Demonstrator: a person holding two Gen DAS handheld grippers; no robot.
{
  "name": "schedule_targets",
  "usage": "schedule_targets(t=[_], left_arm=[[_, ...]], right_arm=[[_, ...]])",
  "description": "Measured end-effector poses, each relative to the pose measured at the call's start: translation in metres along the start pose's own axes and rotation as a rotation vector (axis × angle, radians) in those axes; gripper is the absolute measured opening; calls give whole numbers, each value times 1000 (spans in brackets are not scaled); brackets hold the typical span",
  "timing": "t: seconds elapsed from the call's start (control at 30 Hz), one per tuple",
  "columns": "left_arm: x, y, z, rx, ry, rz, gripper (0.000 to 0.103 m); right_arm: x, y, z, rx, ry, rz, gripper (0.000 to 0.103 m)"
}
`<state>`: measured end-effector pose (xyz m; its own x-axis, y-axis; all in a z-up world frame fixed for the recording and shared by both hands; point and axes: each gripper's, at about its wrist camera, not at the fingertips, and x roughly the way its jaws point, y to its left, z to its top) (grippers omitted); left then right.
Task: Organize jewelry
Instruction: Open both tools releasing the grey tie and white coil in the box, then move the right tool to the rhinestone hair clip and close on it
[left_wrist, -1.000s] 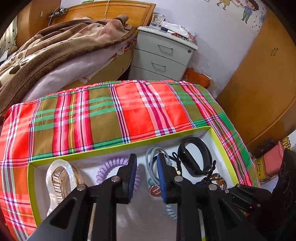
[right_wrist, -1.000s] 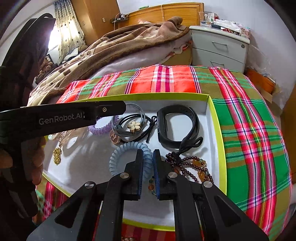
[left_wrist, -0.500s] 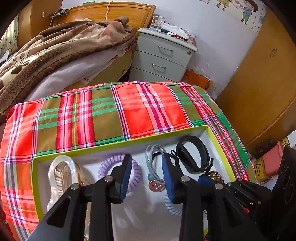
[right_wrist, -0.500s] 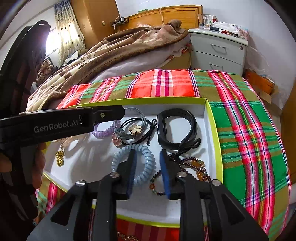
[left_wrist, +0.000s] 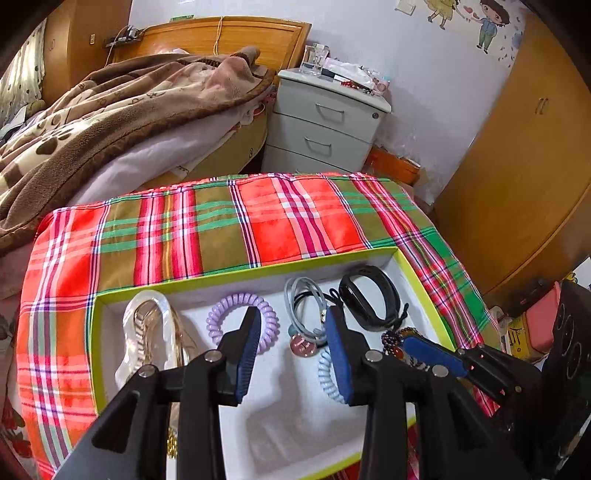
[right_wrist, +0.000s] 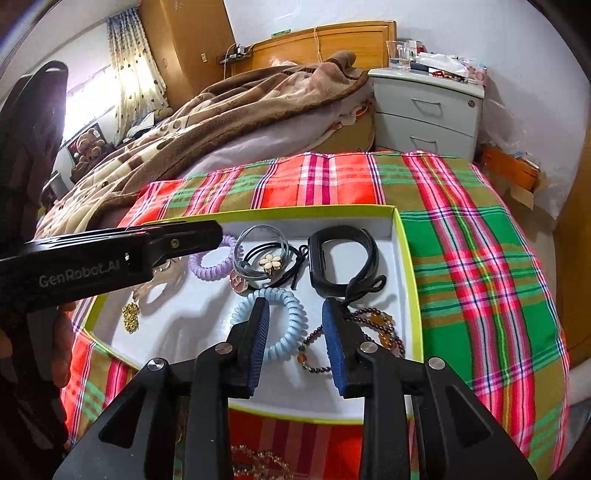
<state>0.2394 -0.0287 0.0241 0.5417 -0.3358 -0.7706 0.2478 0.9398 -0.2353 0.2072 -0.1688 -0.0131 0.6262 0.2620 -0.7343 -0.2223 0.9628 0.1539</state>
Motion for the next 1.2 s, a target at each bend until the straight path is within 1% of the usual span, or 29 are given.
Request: schedule_targets(t=[0.2,0.37,0.47,0.63,0.83,0.93,0.97,1.03,1.13,1.2], left_arm=[[-18,-5,-8,-1,-25,7,38],[-33,-9,-21,8,-47,41,38],[-41,-8,-30,-1,-49,40,38],[-53,-9,-51,10,-64,96,38],[-66,-3,-77,-9,-69,100,39],[-72,0,-91,-24,-71,78,39],[-73,2,-94,-29,-72,74,40],[-76,4,-102,-43,-74,70,40],[-79,7,-112,-51,-76,52,41],[-80,8,-117,-53,-70,52,41]], right_arm=[[-14,0,-5,5,-15,-9,31],[-26,-1,-13,10,-29,-15,31],[-32,-1,-17,7,-34,-18,31],[-44,-3,-27,-4,-51,-13,31],[-53,-9,-42,-3,-51,-16,31],[-57,-10,-47,-4,-45,-9,32],[-58,-10,-49,-9,-45,0,33],[-59,-9,-53,-16,-36,17,51],[-60,-3,-60,-42,-31,25,51],[-58,1,-64,-61,-23,46,51]])
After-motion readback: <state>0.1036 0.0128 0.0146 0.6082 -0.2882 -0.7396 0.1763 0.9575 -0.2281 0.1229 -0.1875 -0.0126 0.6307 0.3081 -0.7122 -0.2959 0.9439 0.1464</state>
